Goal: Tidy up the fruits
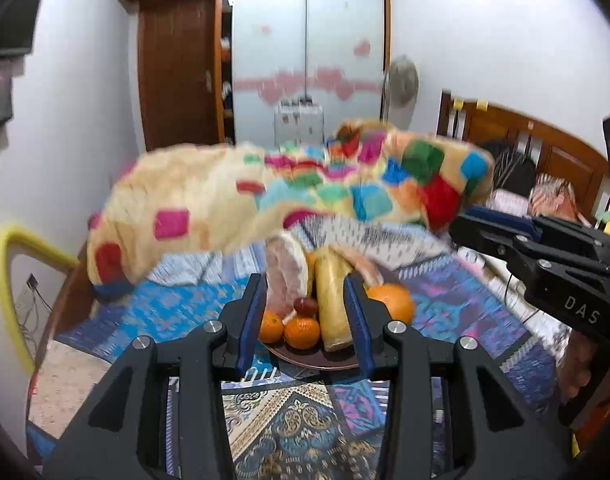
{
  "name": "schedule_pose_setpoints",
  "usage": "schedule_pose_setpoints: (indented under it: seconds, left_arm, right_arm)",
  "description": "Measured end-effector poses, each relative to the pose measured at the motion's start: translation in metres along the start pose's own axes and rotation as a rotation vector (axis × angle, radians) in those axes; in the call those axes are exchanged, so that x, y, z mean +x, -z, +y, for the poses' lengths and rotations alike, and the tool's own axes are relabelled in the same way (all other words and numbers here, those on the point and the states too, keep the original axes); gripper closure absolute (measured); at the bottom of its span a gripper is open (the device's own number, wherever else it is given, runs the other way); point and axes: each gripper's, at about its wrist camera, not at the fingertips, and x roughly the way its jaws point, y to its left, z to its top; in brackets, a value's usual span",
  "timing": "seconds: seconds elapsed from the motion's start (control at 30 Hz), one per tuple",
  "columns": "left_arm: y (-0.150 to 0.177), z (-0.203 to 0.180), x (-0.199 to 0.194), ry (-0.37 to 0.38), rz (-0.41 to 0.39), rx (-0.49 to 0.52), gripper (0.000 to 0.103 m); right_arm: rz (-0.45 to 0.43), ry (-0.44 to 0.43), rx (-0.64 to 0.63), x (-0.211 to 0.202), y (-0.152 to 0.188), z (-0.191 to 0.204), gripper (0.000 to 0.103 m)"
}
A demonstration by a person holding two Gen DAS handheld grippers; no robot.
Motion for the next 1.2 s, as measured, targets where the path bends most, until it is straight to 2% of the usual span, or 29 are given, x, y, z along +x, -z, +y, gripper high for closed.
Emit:
schedule_pose_setpoints:
  seconds: [0.17,0.27,0.33,0.47,0.5,0.53,0.7,0.83,1.03,1.2]
  left_arm:
    - [-0.003,-0.012,-0.075,-0.023,-0.139,0.014,0.063]
    - [-0.001,-0.020,-0.117,-0.041,-0.215,0.023,0.058]
    - [0.002,-0.025,-0.140,-0.055,-0.261,0.025,0.046]
    - [0.010,-0.037,-0.180,-0.087,-0.339,0.041,0.034]
    - [0.012,-0.039,-0.190,-0.089,-0.349,0.038,0.028]
    - [0.014,-0.040,-0.196,-0.086,-0.357,0.036,0.022]
    - [0.023,-0.047,-0.221,-0.106,-0.394,0.030,0.005]
    - [0.030,-0.051,-0.233,-0.112,-0.406,0.037,0.003]
    - [0.036,-0.052,-0.244,-0.115,-0.418,0.035,0.000]
    - [0.036,-0.049,-0.245,-0.105,-0.415,0.016,0.000]
  right_arm:
    - [-0.127,0.013,-0.004,-0.067,-0.006,0.019,0.079]
    - [-0.205,0.035,-0.015,-0.104,-0.006,0.033,0.072]
    - [-0.251,0.049,-0.018,-0.125,-0.005,0.042,0.060]
    - [-0.317,0.065,-0.020,-0.158,0.002,0.057,0.051]
    - [-0.328,0.069,-0.017,-0.163,0.003,0.059,0.045]
    - [-0.343,0.078,-0.014,-0.170,0.006,0.063,0.039]
    - [-0.384,0.112,-0.001,-0.184,0.016,0.067,0.021]
    - [-0.399,0.139,0.009,-0.191,0.020,0.067,0.008]
    - [-0.416,0.145,0.017,-0.200,0.026,0.069,0.001]
    - [-0.420,0.152,0.008,-0.207,0.033,0.076,0.000]
